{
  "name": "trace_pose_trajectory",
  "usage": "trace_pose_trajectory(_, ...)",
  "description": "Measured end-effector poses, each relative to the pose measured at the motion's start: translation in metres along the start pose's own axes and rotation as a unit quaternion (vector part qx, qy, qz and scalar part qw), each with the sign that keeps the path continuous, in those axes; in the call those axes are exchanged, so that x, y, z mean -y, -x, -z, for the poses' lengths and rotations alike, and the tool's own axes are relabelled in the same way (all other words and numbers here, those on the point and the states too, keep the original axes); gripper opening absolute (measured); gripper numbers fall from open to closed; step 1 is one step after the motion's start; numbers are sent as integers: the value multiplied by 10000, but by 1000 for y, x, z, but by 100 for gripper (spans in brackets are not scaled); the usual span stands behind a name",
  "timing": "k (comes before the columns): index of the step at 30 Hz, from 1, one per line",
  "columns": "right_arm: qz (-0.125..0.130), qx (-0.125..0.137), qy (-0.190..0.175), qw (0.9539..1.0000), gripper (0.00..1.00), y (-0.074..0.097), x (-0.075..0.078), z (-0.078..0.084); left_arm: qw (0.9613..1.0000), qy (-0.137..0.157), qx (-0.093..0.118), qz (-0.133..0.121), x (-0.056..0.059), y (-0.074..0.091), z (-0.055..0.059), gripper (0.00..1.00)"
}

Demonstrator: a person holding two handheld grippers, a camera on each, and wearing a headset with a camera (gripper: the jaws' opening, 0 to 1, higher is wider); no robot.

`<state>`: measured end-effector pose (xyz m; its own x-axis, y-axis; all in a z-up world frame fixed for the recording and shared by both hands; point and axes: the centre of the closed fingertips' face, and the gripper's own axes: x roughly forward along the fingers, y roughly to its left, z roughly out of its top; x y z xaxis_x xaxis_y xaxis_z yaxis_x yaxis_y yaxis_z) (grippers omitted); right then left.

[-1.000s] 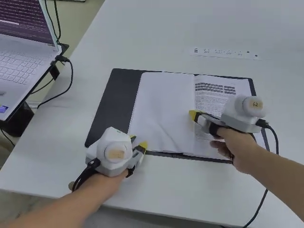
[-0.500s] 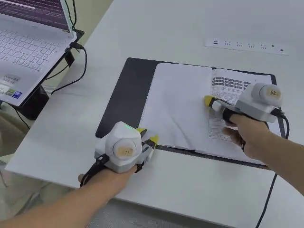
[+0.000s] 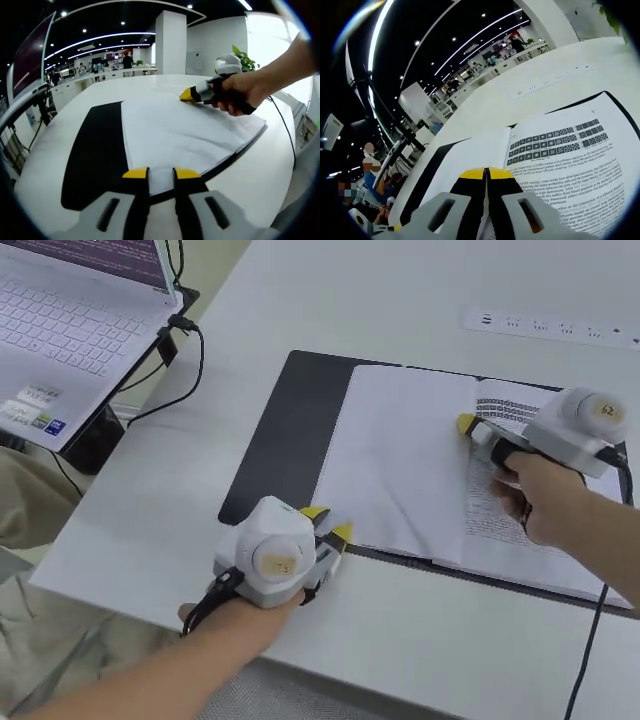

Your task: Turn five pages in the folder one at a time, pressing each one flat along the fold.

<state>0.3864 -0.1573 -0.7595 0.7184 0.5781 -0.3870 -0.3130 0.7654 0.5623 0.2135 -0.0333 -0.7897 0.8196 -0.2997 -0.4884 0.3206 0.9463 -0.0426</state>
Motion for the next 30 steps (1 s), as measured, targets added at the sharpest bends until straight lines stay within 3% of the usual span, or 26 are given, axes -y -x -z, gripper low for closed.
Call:
trace_pose_trajectory(6, 203, 39, -207, 9996, 0, -14, 9, -12, 10000, 37, 0, -20, 0, 1, -1, 17)
trace_pose_trajectory(16, 332, 175, -87, 9993, 0, -53, 33, -36, 9999, 102, 43, -7, 0, 2, -1, 17)
trace_pose_trajectory(22, 393, 297, -19, 9988, 0, -66, 42, -44, 9999, 148, 55, -17, -2, 2, -2, 15)
trace_pose_trajectory(24, 411, 291, 251, 9984, 0, -68, 43, -44, 9998, 191, 60, -13, -2, 2, -2, 15)
trace_pose_trajectory(30, 427, 308, 202, 9984, 0, -68, 46, -42, 9998, 176, 65, -30, -1, 3, -2, 15)
